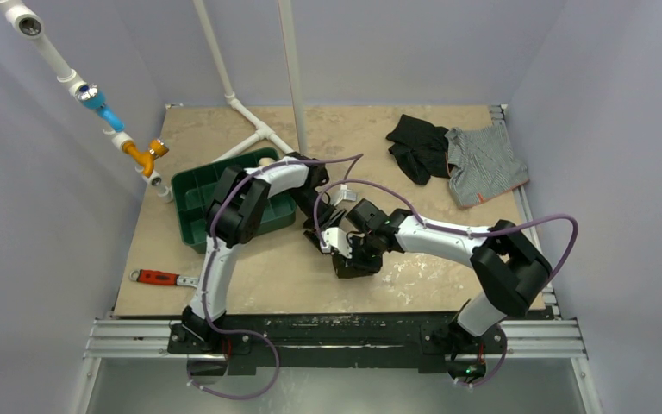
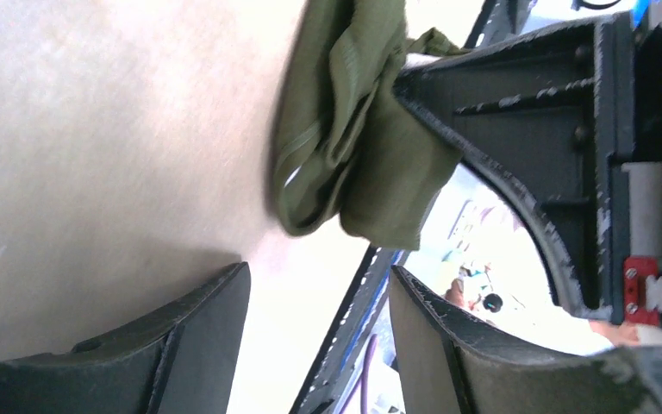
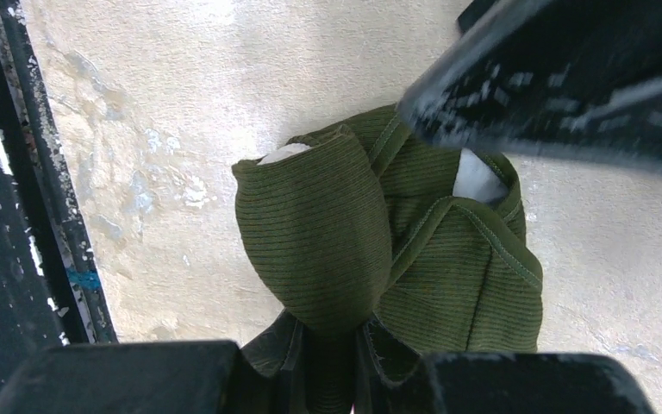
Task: Roll the underwear
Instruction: Roll the underwear to the center of the board.
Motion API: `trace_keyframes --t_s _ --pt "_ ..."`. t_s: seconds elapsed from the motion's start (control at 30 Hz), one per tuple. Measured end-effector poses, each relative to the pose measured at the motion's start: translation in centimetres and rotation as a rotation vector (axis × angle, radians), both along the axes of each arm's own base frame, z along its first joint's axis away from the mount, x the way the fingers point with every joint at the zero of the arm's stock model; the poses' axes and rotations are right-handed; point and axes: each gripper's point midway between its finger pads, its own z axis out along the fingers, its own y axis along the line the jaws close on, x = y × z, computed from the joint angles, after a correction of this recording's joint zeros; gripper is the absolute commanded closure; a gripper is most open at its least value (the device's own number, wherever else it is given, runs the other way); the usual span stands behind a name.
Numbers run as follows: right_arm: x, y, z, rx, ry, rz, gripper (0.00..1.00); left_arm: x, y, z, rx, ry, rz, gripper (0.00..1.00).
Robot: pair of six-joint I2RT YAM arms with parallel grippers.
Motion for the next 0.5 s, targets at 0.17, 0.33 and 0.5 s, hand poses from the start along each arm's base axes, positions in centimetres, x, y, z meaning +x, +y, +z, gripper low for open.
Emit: trace_keyframes --t_s 0.17,0.33,0.5 --pt "-0.2 -0.1 -0.1 0.002 0.029 -0.006 1.0 0.7 2.1 0.0 0.051 -0.06 0.02 0.4" --pt "-0.1 -0.1 -0.1 0.008 0.072 -0.023 1.0 1.0 4.3 0.2 0.092 -0.112 0.043 0.4" --pt "0.2 -0.3 -0.2 0.005 0.154 -0.047 1.0 0.3 6.1 0.9 0.121 -0.158 0.051 0.4"
